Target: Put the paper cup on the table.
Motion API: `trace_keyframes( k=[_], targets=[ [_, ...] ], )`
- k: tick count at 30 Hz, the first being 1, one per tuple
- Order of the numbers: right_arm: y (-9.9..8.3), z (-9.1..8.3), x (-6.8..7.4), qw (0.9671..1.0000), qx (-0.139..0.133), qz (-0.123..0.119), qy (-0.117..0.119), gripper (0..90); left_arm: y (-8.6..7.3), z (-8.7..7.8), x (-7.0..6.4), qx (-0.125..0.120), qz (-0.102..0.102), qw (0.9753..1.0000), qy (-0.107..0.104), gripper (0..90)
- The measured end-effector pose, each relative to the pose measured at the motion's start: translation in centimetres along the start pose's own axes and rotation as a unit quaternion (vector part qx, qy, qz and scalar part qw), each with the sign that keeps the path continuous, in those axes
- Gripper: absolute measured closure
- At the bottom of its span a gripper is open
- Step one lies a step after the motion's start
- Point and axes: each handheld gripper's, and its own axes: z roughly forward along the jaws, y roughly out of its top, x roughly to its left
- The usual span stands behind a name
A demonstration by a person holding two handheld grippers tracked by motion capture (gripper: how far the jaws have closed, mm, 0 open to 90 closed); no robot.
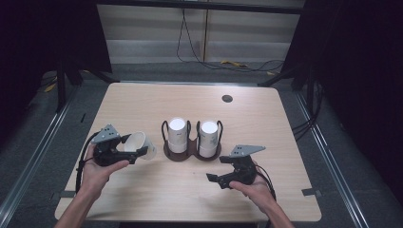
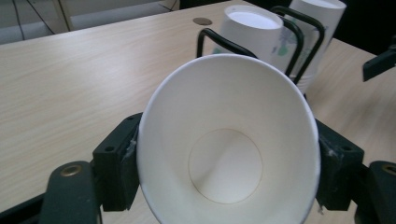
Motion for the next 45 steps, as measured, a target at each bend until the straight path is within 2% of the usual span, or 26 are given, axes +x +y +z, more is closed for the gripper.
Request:
trace_keyframes(
  k=[2, 3, 4, 5, 8, 11, 15, 21, 23, 25, 27, 29, 31, 34, 36, 40, 41, 44, 45],
  targets=[
    [0.0, 0.0, -0.1, 1.0000, -0.002, 0.000, -0.002, 15.0, 0.1, 0.0, 0.3, -0.002, 0.002, 1.0000, 0.007, 24.4],
    [-0.1, -0.1, -0.2, 1.0000, -0.003, 0.002, -0.002, 15.0, 0.1, 0.0, 0.9, -0.012, 0.004, 0.9997, 0.019, 24.4],
    [-0.1, 0.0, -0.2, 1.0000, -0.003, 0.002, -0.002, 15.0, 0.1, 0.0, 0.9, -0.012, 0.004, 0.9997, 0.019, 24.4],
    [-0.2, 0.0, -0.2, 1.0000, -0.002, 0.003, -0.002, 15.1, 0.0, 0.3, 1.3, -0.005, 0.002, 0.9995, 0.030, 24.3],
    [-0.2, 0.2, -0.1, 1.0000, 0.004, -0.006, 0.000, 15.0, -0.4, 0.7, 1.7, 0.013, 0.004, 0.9989, 0.045, 24.1],
    [-0.2, 0.3, -0.1, 1.0000, 0.005, -0.004, 0.001, 15.0, -0.5, 1.1, 2.2, 0.019, 0.003, 0.9986, 0.050, 24.0],
    [-0.3, 0.4, -0.2, 1.0000, 0.005, -0.004, 0.003, 15.0, -0.4, 1.6, 3.0, 0.017, -0.014, 0.9982, 0.056, 23.9],
    [-0.3, 0.5, -0.3, 1.0000, 0.007, -0.004, 0.004, 15.0, 0.2, 1.9, 3.6, 0.035, 0.001, 0.9969, 0.070, 23.7],
    [-0.3, 0.6, -0.3, 0.9999, 0.008, -0.004, 0.006, 15.0, 0.2, 2.1, 4.0, 0.033, -0.002, 0.9972, 0.067, 23.7],
    [-0.3, 0.6, -0.2, 0.9999, 0.009, -0.007, 0.006, 15.1, 0.0, 2.6, 4.5, 0.050, -0.007, 0.9958, 0.076, 23.7],
    [-0.3, 0.6, -0.2, 0.9999, 0.009, -0.006, 0.006, 15.2, -0.2, 2.9, 4.6, 0.064, -0.015, 0.9950, 0.075, 23.7],
    [-0.4, 0.6, -0.3, 0.9999, 0.009, -0.005, 0.006, 15.7, -0.3, 3.1, 4.3, 0.072, -0.003, 0.9946, 0.075, 23.7],
    [-0.5, 0.7, -0.4, 0.9999, 0.010, -0.003, 0.006, 15.7, -0.3, 3.3, 4.4, 0.073, 0.000, 0.9944, 0.076, 23.7],
    [-0.4, 0.8, -0.4, 0.9999, 0.010, -0.003, 0.007, 15.7, -0.4, 3.7, 4.5, 0.074, 0.003, 0.9932, 0.089, 23.7],
    [-0.4, 0.8, -0.3, 0.9999, 0.010, -0.007, 0.008, 15.8, -0.6, 3.9, 4.7, 0.082, 0.010, 0.9913, 0.102, 23.7],
    [-0.5, 0.8, -0.3, 0.9999, 0.011, -0.004, 0.009, 15.8, -0.8, 4.4, 4.7, 0.093, 0.020, 0.9893, 0.110, 23.0],
    [-0.6, 0.8, -0.4, 0.9999, 0.010, -0.003, 0.010, 15.8, -0.9, 4.5, 4.8, 0.093, 0.013, 0.9898, 0.107, 22.7],
    [-0.7, 0.8, -0.5, 0.9999, 0.011, -0.001, 0.010, 16.0, -1.0, 4.9, 4.6, 0.102, 0.022, 0.9891, 0.104, 21.6],
    [-0.7, 0.8, -0.4, 0.9999, 0.010, -0.001, 0.010, 16.0, -1.0, 4.9, 4.6, 0.100, 0.018, 0.9897, 0.101, 21.4]
  ],
)
